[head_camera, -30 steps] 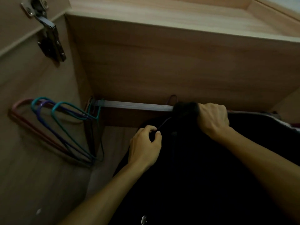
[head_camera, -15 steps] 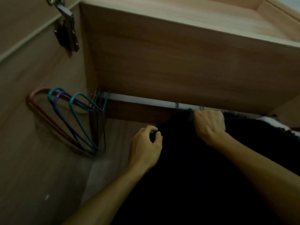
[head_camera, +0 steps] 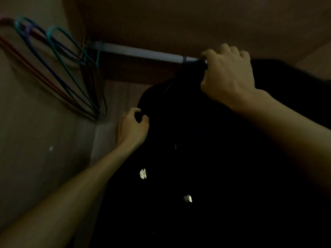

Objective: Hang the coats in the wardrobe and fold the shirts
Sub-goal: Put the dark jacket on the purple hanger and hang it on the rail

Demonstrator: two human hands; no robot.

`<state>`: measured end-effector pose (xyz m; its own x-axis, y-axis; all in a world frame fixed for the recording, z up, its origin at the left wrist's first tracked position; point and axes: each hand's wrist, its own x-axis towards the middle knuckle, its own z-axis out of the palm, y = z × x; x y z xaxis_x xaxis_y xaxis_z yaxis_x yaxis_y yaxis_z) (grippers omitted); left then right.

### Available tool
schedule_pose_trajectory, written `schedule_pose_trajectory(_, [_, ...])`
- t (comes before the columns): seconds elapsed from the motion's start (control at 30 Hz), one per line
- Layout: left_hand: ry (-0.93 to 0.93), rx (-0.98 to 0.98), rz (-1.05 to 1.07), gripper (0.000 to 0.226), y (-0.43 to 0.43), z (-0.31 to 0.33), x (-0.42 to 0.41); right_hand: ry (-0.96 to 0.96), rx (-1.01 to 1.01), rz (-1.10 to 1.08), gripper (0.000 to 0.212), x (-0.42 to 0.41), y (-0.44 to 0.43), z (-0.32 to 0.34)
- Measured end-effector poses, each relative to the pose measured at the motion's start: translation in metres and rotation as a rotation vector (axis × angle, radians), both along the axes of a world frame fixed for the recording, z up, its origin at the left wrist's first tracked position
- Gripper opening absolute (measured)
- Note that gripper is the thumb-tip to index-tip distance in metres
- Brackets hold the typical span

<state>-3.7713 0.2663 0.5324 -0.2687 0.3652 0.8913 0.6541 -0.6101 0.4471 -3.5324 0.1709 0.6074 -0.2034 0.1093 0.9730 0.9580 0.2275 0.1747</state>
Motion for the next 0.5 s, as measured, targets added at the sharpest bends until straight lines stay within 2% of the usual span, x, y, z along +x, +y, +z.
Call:
schedule_pose_trajectory(0.1, [-0.019, -0.077, 0.0, 0.033, 0.001, -0.024, 0.004, -0.075, -0.047, 0.037, 0.046, -0.016, -0.006, -0.038])
schedule_pose_trajectory(0.27, [-0.145, -0.114, 0.04, 0.05, 0.019, -0.055, 0.015, -0.214, -0.076, -0.065, 0.046, -0.044, 0.031, -0.099])
schedule_pose_trajectory(0.5, [-0.118, -0.212, -0.03, 0.055, 0.027, -0.059, 0.037, -0.184, -0.157, -0.073, 0.047, -0.022, 0.064, -0.099])
